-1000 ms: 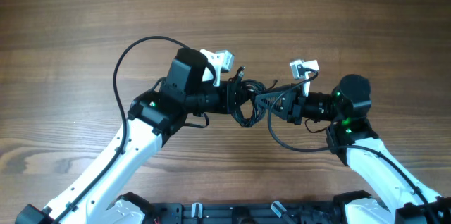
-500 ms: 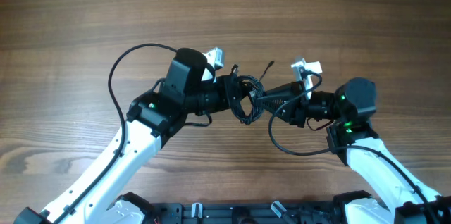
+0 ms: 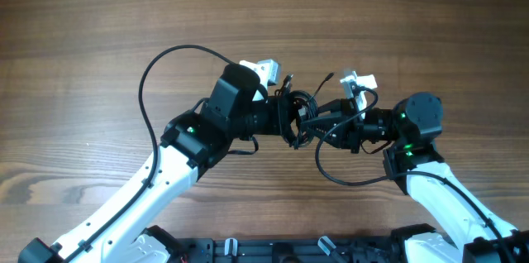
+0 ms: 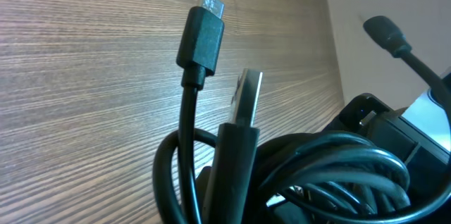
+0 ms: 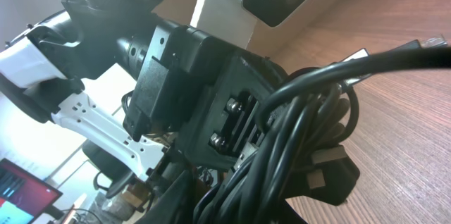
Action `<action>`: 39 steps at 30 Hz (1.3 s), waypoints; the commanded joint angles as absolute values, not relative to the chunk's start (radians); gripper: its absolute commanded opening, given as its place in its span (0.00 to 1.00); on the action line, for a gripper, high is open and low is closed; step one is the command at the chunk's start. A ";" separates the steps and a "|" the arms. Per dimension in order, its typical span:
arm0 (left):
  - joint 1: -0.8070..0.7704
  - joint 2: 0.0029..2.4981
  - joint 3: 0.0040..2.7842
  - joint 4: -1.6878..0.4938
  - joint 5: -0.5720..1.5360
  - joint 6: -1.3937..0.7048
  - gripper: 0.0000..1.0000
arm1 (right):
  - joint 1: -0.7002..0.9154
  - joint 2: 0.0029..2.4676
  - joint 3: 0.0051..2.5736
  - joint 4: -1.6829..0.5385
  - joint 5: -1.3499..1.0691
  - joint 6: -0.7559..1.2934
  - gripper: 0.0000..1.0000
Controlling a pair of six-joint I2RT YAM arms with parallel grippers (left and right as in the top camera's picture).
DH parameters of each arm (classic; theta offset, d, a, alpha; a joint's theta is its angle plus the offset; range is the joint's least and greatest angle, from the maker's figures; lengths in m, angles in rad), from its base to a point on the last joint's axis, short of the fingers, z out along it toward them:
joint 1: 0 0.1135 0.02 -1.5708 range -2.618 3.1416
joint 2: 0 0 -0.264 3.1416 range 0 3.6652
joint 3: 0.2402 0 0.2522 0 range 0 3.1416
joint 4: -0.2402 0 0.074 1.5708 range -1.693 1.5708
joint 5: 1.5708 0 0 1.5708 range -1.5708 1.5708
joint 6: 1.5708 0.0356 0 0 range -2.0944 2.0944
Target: Untangle cables
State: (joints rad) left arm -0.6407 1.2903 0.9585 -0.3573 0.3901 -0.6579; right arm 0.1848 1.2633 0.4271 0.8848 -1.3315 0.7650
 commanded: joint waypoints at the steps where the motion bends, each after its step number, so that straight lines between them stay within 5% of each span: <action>1: -0.657 1.296 0.969 -0.329 0.449 -0.627 0.04 | 0.210 1.255 0.434 0.886 -1.391 0.759 0.18; 9: -0.680 1.296 0.969 -0.336 0.448 -0.628 0.04 | 0.210 1.255 0.434 1.114 -1.387 0.871 0.18; 20: -0.558 1.289 0.969 -0.330 0.328 -0.636 0.04 | 0.208 1.255 0.434 0.858 -1.382 0.780 1.00; 29: -0.441 1.217 0.969 -0.398 0.260 -0.670 0.04 | 0.208 1.255 0.434 0.495 -0.965 0.785 1.00; 33: -0.441 1.217 0.969 -0.527 0.066 -0.753 0.04 | 0.208 1.254 0.434 0.549 -0.995 0.730 0.84; 39: -0.441 1.216 0.969 -0.543 -0.077 -0.748 0.04 | 0.210 1.254 0.445 0.706 -0.983 0.793 0.82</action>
